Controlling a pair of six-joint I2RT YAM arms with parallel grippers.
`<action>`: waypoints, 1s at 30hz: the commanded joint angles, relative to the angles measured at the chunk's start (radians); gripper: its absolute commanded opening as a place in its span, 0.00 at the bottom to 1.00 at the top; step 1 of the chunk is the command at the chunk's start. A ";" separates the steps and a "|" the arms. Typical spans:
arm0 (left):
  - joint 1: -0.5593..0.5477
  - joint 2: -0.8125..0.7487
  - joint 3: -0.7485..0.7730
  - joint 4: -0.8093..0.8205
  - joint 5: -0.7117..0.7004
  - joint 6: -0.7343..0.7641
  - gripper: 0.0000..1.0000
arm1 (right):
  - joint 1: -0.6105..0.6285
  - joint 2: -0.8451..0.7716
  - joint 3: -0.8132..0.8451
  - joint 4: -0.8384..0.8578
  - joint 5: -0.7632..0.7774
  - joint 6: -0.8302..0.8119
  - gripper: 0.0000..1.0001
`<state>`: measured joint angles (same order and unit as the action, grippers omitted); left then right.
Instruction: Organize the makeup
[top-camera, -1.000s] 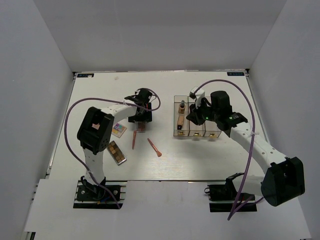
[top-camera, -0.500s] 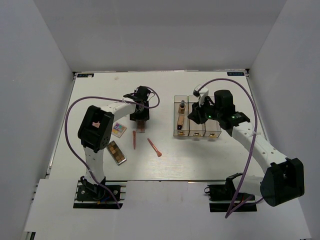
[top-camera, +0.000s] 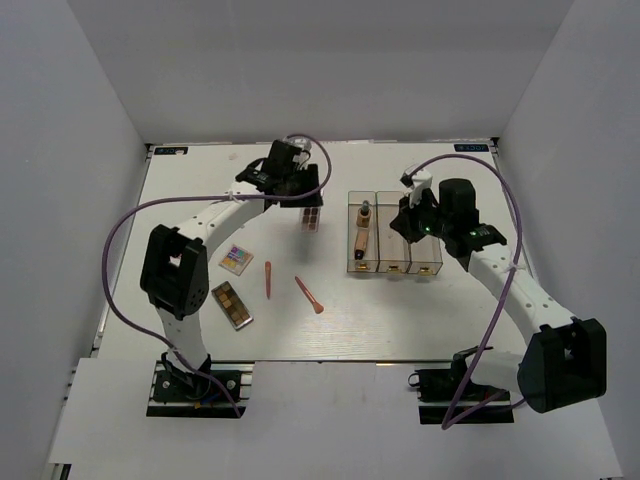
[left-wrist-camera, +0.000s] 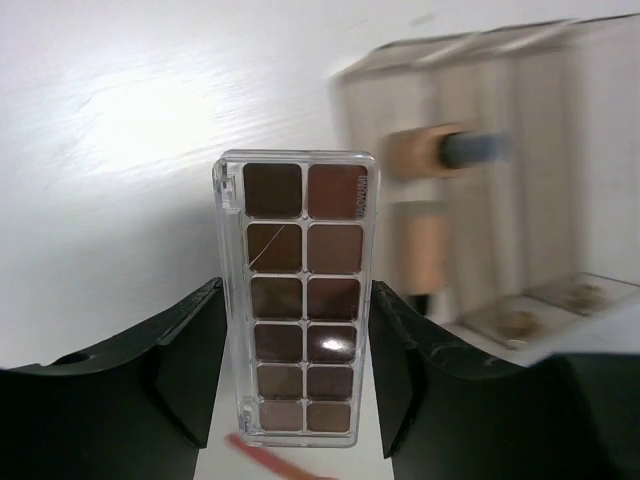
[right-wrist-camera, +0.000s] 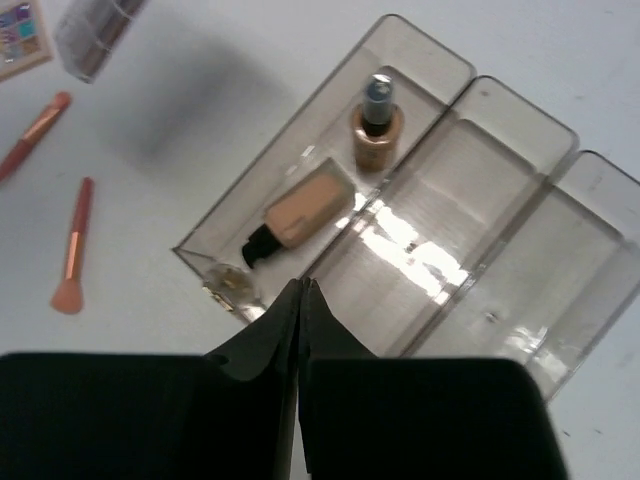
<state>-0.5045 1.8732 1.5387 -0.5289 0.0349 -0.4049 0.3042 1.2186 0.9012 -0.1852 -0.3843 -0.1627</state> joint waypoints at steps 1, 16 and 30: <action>-0.029 -0.059 0.101 0.114 0.255 -0.011 0.23 | -0.030 -0.024 0.004 0.070 0.134 0.072 0.00; -0.253 0.248 0.425 0.303 0.300 -0.210 0.20 | -0.171 -0.065 0.005 0.072 0.329 0.235 0.00; -0.341 0.379 0.497 0.228 0.022 -0.209 0.19 | -0.238 -0.105 -0.036 0.079 0.292 0.262 0.00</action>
<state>-0.8280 2.2704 1.9839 -0.2878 0.1421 -0.6109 0.0757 1.1313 0.8680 -0.1471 -0.0788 0.0795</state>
